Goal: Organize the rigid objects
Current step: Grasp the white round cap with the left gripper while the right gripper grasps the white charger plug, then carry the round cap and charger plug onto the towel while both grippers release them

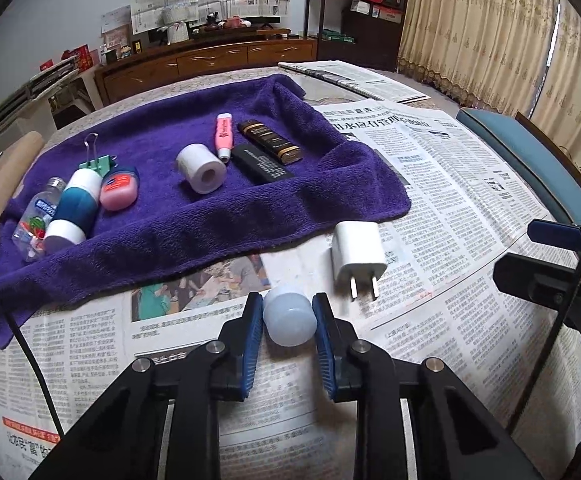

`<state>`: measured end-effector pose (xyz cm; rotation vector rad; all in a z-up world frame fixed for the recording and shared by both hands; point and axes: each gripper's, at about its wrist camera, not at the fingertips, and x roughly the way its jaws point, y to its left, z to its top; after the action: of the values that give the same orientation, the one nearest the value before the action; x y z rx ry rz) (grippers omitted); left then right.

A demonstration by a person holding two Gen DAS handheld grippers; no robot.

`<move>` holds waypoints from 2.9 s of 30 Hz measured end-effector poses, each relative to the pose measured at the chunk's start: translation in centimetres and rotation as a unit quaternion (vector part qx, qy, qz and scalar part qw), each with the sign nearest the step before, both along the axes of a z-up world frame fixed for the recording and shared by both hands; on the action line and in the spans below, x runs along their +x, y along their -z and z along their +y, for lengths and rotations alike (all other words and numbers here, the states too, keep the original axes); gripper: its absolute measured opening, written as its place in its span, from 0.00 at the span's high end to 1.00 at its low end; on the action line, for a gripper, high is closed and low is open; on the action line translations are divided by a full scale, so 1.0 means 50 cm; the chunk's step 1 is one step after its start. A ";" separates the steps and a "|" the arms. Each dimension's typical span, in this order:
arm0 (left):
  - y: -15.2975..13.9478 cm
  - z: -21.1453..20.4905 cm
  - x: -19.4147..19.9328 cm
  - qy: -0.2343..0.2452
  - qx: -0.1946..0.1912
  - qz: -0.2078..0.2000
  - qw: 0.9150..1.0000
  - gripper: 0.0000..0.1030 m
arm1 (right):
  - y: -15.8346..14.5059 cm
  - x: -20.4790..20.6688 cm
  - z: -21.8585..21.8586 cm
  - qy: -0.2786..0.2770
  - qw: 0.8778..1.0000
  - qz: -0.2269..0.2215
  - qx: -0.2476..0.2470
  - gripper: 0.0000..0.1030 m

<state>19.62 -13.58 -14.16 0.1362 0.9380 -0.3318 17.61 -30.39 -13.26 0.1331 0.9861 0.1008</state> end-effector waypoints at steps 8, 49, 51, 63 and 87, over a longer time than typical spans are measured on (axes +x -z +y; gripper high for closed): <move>-0.020 0.053 -0.013 -0.009 0.013 -0.008 1.000 0.76 | 0.017 0.034 0.046 -0.005 1.000 0.009 -0.005 0.00; -0.015 0.202 -0.069 -0.025 -0.037 0.016 0.999 0.76 | 0.084 0.111 0.138 0.038 0.996 -0.002 -0.084 0.03; -0.014 0.202 -0.071 -0.024 -0.037 0.015 0.999 0.76 | 0.083 0.112 0.142 0.034 0.996 -0.005 -0.083 0.08; -0.007 0.211 -0.064 -0.032 -0.045 0.023 0.998 0.76 | 0.068 0.090 0.160 -0.005 0.996 -0.030 -0.079 0.56; 0.000 0.247 -0.052 -0.053 -0.072 0.025 0.996 0.76 | 0.059 0.076 0.109 -0.012 0.999 -0.022 -0.046 0.74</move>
<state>17.04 -1.23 -14.14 -0.0542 0.9635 -0.3036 21.41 -24.91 -16.20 0.0337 0.9472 0.0795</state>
